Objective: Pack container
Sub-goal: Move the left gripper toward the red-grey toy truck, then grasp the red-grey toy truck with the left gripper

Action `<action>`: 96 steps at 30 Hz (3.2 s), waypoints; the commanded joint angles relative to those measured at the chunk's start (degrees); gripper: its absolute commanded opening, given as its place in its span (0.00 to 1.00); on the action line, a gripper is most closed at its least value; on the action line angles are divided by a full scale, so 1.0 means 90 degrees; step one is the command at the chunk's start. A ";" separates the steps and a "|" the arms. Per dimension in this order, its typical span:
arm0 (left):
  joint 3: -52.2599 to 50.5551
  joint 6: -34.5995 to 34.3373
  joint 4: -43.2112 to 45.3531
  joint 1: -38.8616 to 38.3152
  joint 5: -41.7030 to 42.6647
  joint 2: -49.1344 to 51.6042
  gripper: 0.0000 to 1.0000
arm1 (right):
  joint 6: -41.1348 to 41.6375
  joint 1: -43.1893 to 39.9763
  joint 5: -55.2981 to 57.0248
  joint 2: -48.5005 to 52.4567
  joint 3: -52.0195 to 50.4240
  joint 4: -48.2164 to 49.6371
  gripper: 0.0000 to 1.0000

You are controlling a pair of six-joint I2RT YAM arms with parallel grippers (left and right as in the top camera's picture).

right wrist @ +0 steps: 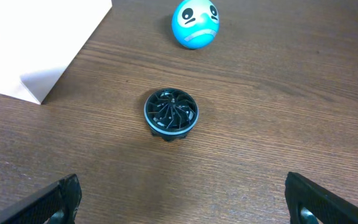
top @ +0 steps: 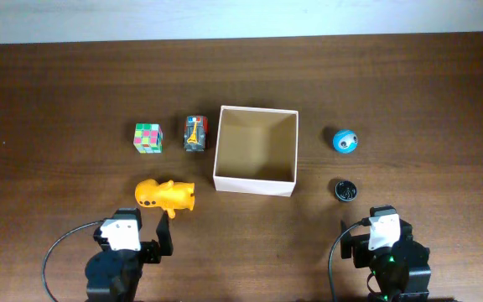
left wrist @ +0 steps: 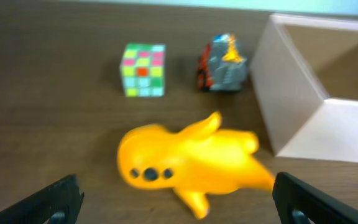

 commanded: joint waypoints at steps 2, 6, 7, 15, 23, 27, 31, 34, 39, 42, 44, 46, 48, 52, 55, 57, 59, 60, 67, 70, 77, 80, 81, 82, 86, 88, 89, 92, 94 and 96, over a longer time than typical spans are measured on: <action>0.0075 0.0070 0.0197 0.0041 0.0789 -0.0061 0.99 | 0.0714 -0.0053 0.0121 -0.0061 -0.0039 0.0420 0.99; 0.0423 0.0070 0.0189 0.0041 0.0784 0.0027 0.99 | 0.2125 -0.0053 -0.0328 -0.0061 0.0051 0.0760 0.99; 0.0583 0.0068 0.0170 0.0041 0.0784 0.0131 0.99 | 0.2293 -0.0051 -0.0573 -0.0061 0.0112 0.0755 0.98; 0.2300 -0.0238 -0.0321 0.0041 0.0709 0.1868 0.99 | 0.2297 -0.0041 -0.1222 0.0495 0.1137 0.0124 0.99; 0.5204 -0.0233 -0.1734 0.0041 0.0597 0.5350 0.99 | 0.2268 -0.0041 -0.0634 0.3310 0.4323 -0.1399 0.99; 0.6472 -0.0114 -0.2234 0.0041 0.0600 0.6744 0.99 | 0.2271 -0.0041 -0.0148 0.4872 0.5901 -0.2404 0.99; 0.7524 0.0469 -0.2584 0.0041 0.0595 0.7888 0.99 | 0.2273 -0.0044 0.0481 0.6203 0.7006 -0.3072 0.99; 0.8417 0.0573 -0.3551 0.0032 0.0726 0.9107 0.99 | 0.2278 -0.0049 0.0109 0.7291 0.7405 -0.3172 0.99; 0.8461 0.0573 -0.3903 0.0022 0.1518 0.9833 0.99 | 0.2465 -0.0056 -0.0148 0.8077 0.7405 -0.3004 0.99; 0.8483 0.0568 -0.3711 -0.0010 0.1688 1.0040 0.99 | 0.2727 -0.0083 -0.0233 0.8301 0.7402 -0.2968 0.99; 0.8570 0.0510 -0.3616 -0.0100 0.1596 1.0178 0.99 | 0.2727 -0.0085 -0.0243 0.8427 0.7402 -0.3043 0.99; 0.8723 0.0129 -0.3538 -0.0240 0.1326 1.0353 0.99 | 0.2742 -0.0090 -0.0243 0.8500 0.7402 -0.3058 0.99; 0.8896 -0.0255 -0.3419 -0.0418 0.1054 1.0567 0.99 | 0.2968 -0.0090 -0.0240 0.8512 0.7402 -0.3028 0.99; 0.9083 -0.0384 -0.3021 -0.0797 0.0882 1.1050 0.99 | 0.3058 -0.0090 -0.0228 0.8517 0.7402 -0.3009 0.99; 0.9131 -0.0374 -0.2688 -0.1088 0.0814 1.1407 0.99 | 0.3058 -0.0090 -0.0189 0.8524 0.7402 -0.3031 0.99; 0.9134 -0.0386 -0.2557 -0.1268 0.0357 1.1659 0.99 | 0.3058 -0.0090 -0.0189 0.8527 0.7400 -0.3075 0.99; 0.9134 -0.0408 -0.2458 -0.1341 0.0163 1.1893 0.99 | 0.3058 -0.0090 -0.0192 0.8527 0.7400 -0.3191 0.99; 0.9134 -0.0447 -0.2392 -0.1343 0.0165 1.1995 0.99 | 0.3058 -0.0090 -0.0189 0.8527 0.7393 -0.3247 0.99; 0.9134 -0.0578 -0.1960 -0.1338 0.0160 1.2512 0.95 | 0.3055 -0.0090 -0.0189 0.8527 0.7373 -0.3298 0.99; 0.9134 -0.0580 -0.1875 -0.1338 0.0151 1.2633 0.94 | 0.3055 -0.0090 -0.0187 0.8536 0.7373 -0.3298 0.99; 0.9131 -0.0622 -0.1668 -0.1338 -0.0214 1.3134 0.89 | 0.3058 -0.0090 -0.0189 0.8590 0.7373 -0.3293 0.99; 0.9134 -0.0619 -0.1549 -0.1338 -0.0165 1.3338 0.78 | 0.3058 -0.0090 -0.0189 0.8682 0.7373 -0.3296 0.99; 0.9134 -0.0619 -0.1525 -0.1338 -0.0119 1.3376 0.73 | 0.3058 -0.0090 -0.0189 0.8714 0.7373 -0.3296 0.99; 0.9134 -0.0622 -0.1515 -0.1338 -0.0119 1.3427 0.70 | 0.3058 -0.0090 -0.0189 0.8752 0.7373 -0.3298 0.99; 0.9141 -0.0619 -0.1486 -0.1338 -0.0121 1.3430 0.62 | 0.3058 -0.0090 -0.0192 0.8850 0.7373 -0.3327 0.99; 0.9187 -0.0619 -0.1498 -0.1338 -0.0121 1.3430 0.50 | 0.3055 -0.0087 -0.0192 0.8859 0.7373 -0.3344 0.99; 0.9199 -0.0619 -0.1503 -0.1338 -0.0121 1.3430 0.47 | 0.3055 -0.0090 -0.0192 0.8859 0.7373 -0.3347 0.99; 0.9364 -0.0619 -0.1732 -0.1338 -0.0119 1.3423 0.47 | 0.3055 -0.0090 -0.0192 0.8857 0.7373 -0.3390 0.99; 0.9624 -0.0619 -0.2089 -0.1338 -0.0121 1.3415 0.47 | 0.3050 -0.0090 -0.0189 0.8857 0.7373 -0.3400 0.99; 0.9957 -0.0617 -0.2511 -0.1338 -0.0126 1.3413 0.47 | 0.3036 -0.0090 -0.0192 0.8833 0.7373 -0.3446 0.99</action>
